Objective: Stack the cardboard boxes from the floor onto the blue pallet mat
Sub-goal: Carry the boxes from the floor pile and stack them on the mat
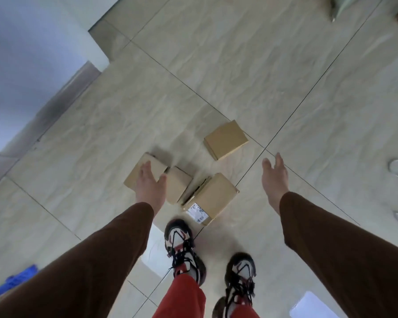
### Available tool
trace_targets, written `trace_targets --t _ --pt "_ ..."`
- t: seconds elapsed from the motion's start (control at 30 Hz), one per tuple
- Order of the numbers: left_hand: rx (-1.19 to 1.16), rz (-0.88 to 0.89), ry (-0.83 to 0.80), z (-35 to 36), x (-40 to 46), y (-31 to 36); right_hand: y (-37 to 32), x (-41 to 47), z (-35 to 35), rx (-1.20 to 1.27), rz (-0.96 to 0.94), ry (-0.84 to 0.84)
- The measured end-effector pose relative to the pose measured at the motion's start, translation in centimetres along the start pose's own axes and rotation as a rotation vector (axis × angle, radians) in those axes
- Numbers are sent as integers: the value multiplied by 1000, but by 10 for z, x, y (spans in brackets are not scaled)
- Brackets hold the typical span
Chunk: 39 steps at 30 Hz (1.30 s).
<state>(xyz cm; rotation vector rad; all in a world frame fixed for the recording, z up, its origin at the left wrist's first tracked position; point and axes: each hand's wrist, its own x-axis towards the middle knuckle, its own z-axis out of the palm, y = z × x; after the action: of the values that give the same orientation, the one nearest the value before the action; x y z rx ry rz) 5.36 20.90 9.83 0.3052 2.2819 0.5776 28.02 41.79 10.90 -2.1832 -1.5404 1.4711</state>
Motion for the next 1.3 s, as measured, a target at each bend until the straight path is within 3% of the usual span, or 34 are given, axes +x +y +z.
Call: trace_targets --t 0.23,0.47,0.63,0.8,1.03,1.3 --pt "-86 35 -16 77 92 62 -8 97 33 71 104 -12" --pt "-425 -205 -139 178 160 92 11 171 89 184 236 -152" --pt "-549 -283 -292 200 169 92 16 186 106 274 238 -217" --pt "-627 -257 -244 161 133 94 -9 144 100 391 199 -243" --pt "-679 -203 -124 48 40 72 -52 14 96 452 87 -250" --pt "-859 -182 24 -70 -65 -31 -53 -135 142 350 -7 -423"
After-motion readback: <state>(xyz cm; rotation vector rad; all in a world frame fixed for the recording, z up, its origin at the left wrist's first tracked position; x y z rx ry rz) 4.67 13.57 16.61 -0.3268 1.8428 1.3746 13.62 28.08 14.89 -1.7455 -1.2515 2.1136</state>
